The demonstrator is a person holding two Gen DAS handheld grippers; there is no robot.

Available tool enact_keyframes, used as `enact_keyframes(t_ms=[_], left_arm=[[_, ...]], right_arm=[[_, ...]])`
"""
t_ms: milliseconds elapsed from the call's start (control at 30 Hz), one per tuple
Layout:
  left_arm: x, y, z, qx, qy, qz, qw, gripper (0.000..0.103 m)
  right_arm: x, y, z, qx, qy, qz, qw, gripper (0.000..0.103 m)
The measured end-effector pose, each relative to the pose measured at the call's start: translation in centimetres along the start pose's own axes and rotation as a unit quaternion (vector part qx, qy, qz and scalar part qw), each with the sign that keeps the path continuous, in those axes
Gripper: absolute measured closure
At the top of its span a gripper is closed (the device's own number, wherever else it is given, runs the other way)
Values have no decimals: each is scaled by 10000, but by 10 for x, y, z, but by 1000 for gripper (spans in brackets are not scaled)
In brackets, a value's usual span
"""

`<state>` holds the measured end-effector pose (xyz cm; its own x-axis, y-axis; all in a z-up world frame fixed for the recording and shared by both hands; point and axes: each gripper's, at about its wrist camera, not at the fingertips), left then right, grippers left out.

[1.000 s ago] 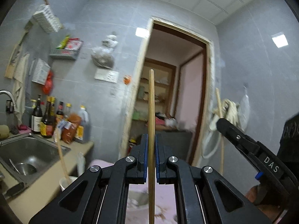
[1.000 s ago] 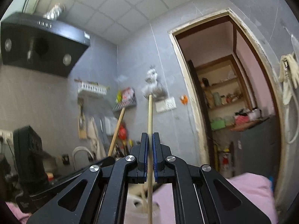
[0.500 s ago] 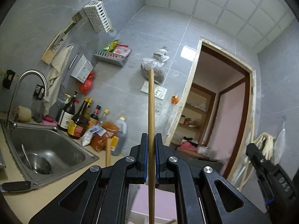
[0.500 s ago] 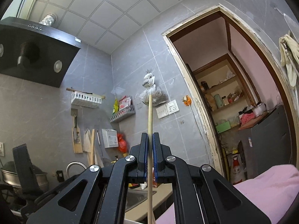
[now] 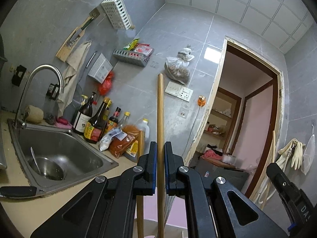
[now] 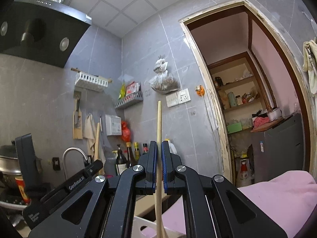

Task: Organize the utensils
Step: 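Lift both chopsticks up toward the white caddy with both grippers, then lower both chopsticks into the white caddy and open both grippers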

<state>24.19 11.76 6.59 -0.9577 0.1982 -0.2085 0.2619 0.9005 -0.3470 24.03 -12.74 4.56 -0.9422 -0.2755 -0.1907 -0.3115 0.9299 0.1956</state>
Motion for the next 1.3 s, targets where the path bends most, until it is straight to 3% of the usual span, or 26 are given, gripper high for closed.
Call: enact_keyframes(t_ms=[300, 467, 767, 1167, 1300], left_arm=[[4, -10, 16, -307, 334, -52, 9990, 98], [3, -8, 24, -234, 580, -37, 9980, 98], [12, -10, 31, -464, 692, 34, 9965, 98], [17, -15, 33, -531, 833, 185, 9949, 97], [19, -15, 31, -495, 794, 216, 9954, 81]], right_arm=[[1, -3, 7, -53, 236, -14, 9997, 100], [0, -3, 11, -34, 344, -27, 9994, 100], [2, 1, 15, 112, 344, -10, 9993, 98], [6, -1, 14, 46, 276, 38, 9996, 83], [5, -1, 14, 79, 256, 90, 9996, 81]])
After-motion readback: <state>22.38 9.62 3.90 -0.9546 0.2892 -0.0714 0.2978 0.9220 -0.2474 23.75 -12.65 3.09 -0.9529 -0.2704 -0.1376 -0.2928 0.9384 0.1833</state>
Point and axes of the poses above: each gripper's, at about its wrist camera, not at the fingertips, and x roughly against the way its jaws point, y to its left, z to its underside, and after that the axes turned 14 degrees about z, right-handed
